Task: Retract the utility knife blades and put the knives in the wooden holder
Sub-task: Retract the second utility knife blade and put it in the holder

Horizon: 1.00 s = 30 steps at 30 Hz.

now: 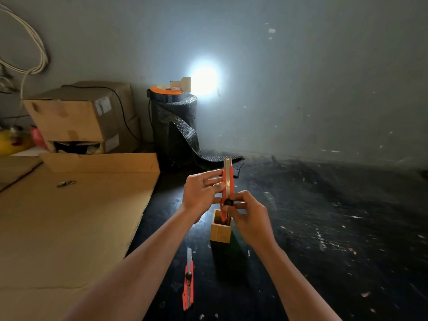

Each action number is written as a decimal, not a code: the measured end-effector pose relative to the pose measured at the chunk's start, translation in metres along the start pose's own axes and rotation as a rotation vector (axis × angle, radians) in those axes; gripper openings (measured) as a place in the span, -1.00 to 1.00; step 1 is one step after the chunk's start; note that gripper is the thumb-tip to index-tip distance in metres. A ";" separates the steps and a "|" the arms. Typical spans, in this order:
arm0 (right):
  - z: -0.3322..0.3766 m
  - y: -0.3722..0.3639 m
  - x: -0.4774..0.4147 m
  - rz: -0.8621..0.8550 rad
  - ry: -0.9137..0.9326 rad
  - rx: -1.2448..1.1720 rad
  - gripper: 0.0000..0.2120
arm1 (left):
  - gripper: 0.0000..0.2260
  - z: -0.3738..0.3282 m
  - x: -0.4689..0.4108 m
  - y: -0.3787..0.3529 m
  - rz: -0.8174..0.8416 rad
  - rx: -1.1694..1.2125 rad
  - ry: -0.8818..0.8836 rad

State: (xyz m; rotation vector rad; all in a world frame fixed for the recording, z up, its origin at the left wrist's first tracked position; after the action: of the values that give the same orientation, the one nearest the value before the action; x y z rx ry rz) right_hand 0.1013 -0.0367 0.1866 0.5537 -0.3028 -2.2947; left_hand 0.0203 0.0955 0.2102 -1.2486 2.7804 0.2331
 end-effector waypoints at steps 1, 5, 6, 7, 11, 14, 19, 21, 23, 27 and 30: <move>-0.002 0.000 -0.001 0.010 -0.005 -0.008 -0.84 | -0.65 0.004 0.000 0.000 0.006 0.017 0.009; -0.009 0.000 -0.013 -0.004 -0.046 -0.128 -0.71 | -0.66 0.022 0.002 0.001 0.049 0.088 0.042; -0.010 0.000 -0.017 -0.009 -0.048 -0.144 -0.66 | -0.67 0.027 0.002 0.000 0.063 0.108 0.052; -0.010 -0.001 -0.021 -0.009 -0.044 -0.149 -0.63 | -0.68 0.032 0.002 -0.001 0.074 0.122 0.062; -0.022 -0.005 -0.042 -0.013 -0.047 -0.165 -0.68 | -0.69 0.055 -0.006 -0.006 0.081 0.135 0.094; -0.037 -0.011 -0.057 -0.017 -0.053 -0.139 -0.74 | -0.71 0.076 -0.019 -0.006 0.046 0.041 0.096; -0.071 -0.018 -0.080 -0.035 -0.069 -0.105 -0.76 | -0.65 0.117 -0.043 -0.002 -0.013 -0.357 0.108; -0.083 -0.021 -0.091 -0.038 -0.084 -0.076 -0.74 | -0.57 0.132 -0.051 -0.004 0.015 -0.490 0.104; -0.094 -0.026 -0.101 -0.045 -0.105 -0.045 -0.77 | -0.50 0.148 -0.059 -0.010 0.065 -0.567 0.122; -0.120 -0.041 -0.118 -0.031 -0.136 0.056 -0.86 | -0.31 0.181 -0.075 -0.022 0.159 -0.655 0.223; -0.137 -0.055 -0.127 -0.001 -0.147 0.140 -0.88 | -0.11 0.201 -0.084 -0.026 0.209 -0.671 0.297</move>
State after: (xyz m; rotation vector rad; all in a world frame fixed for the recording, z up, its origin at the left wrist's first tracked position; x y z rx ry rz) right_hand 0.2125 0.0852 0.0832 0.4551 -0.5373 -2.3319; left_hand 0.0985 0.1751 0.0209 -1.1557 3.2191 1.1653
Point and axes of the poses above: each hand's wrist, its own x-axis away from the middle knuckle, its own y-axis out of the back of the hand, z = x × y, the point moved 2 cm from there along -x, towards the middle knuckle, and after that the axes turned 6 degrees about -x, right-handed, at the moved point
